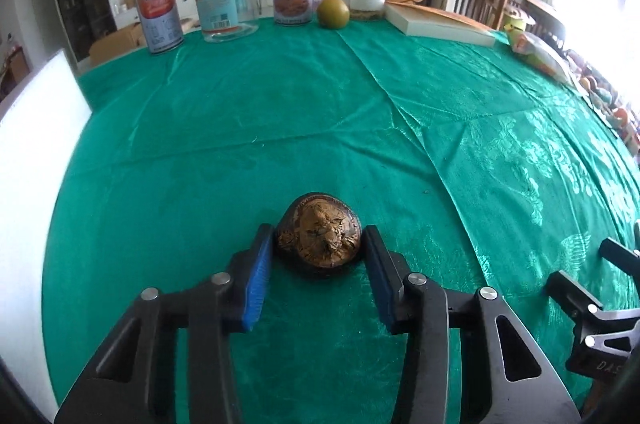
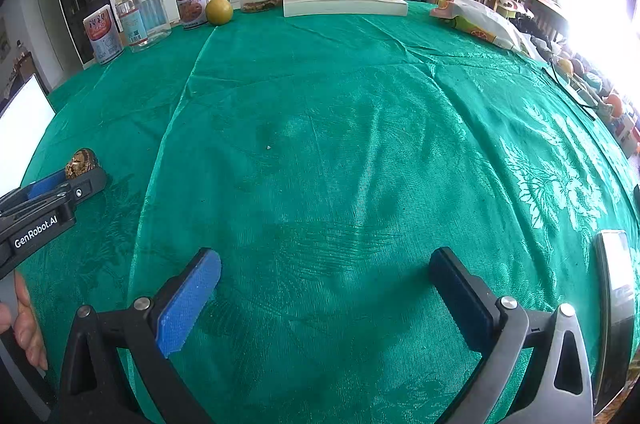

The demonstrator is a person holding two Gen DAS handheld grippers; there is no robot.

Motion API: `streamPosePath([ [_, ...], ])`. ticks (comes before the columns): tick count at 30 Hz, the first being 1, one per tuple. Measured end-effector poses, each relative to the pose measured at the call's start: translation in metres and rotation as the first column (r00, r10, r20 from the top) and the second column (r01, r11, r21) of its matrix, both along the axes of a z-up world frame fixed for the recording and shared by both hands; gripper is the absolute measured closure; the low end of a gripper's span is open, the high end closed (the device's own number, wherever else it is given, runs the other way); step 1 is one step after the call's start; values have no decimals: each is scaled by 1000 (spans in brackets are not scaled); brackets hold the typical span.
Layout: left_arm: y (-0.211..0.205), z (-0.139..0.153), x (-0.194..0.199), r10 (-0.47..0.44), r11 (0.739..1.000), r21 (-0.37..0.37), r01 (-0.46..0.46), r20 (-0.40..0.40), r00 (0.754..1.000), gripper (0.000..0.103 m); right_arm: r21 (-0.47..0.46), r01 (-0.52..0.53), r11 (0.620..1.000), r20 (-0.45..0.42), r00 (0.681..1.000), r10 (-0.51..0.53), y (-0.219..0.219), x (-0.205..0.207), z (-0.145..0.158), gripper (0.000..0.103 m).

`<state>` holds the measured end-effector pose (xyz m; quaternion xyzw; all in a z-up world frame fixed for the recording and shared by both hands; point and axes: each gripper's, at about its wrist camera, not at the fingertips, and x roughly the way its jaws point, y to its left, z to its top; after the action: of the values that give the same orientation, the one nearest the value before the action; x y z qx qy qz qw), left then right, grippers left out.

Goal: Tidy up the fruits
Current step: 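Move the left tool over the dark brown round fruit on the table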

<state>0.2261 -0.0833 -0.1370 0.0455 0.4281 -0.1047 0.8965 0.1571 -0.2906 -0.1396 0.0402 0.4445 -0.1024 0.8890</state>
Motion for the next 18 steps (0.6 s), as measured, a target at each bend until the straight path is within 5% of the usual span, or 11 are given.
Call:
streamPosePath([
  [6, 30, 2, -16, 7, 1000, -11, -7, -33, 999, 54, 0, 0, 1000, 0, 1000, 0, 0, 0, 0, 0],
  [9, 38, -3, -19, 28, 999, 31, -28, -17, 999, 23, 0, 0, 1000, 0, 1000, 0, 0, 0, 0, 0],
  [16, 51, -9, -12, 78, 997, 18, -77, -31, 996, 5, -4, -7, 1000, -2, 1000, 7, 1, 0, 0, 0],
  [18, 52, -11, -11, 94, 996, 17, -93, -40, 995, 2, 0, -90, 996, -33, 995, 90, 1, 8, 2, 0],
])
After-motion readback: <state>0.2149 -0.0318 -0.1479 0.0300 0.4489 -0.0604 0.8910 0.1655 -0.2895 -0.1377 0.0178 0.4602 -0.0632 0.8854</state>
